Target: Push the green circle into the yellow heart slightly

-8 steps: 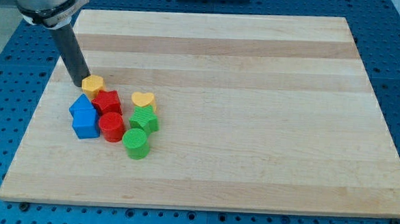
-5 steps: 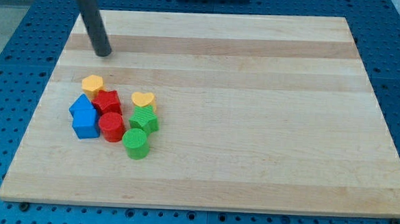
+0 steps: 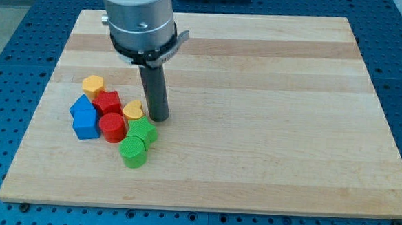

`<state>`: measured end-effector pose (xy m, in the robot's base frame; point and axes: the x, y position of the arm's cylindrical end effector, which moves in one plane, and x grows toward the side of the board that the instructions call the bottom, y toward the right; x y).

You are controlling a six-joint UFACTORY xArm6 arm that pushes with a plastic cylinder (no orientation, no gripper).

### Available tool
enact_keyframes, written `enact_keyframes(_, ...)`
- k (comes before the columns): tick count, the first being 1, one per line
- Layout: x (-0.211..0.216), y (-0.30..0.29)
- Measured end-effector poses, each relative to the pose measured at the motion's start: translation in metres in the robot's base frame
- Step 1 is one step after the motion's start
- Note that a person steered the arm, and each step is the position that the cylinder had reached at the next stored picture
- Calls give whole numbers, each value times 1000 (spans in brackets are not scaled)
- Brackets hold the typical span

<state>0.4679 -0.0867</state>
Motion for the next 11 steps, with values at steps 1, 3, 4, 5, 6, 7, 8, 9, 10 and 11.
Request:
enact_keyframes(1, 37, 21)
enact_keyframes(3, 113, -15)
enact_keyframes(4, 112, -15)
enact_keyframes(5, 106, -18)
enact_keyframes(6, 107, -52)
enact_keyframes(7, 111, -56)
enact_keyframes(8, 125, -63)
enact_keyframes(9, 124, -71)
enact_keyframes(10, 119, -94)
enact_keyframes(11, 108, -101)
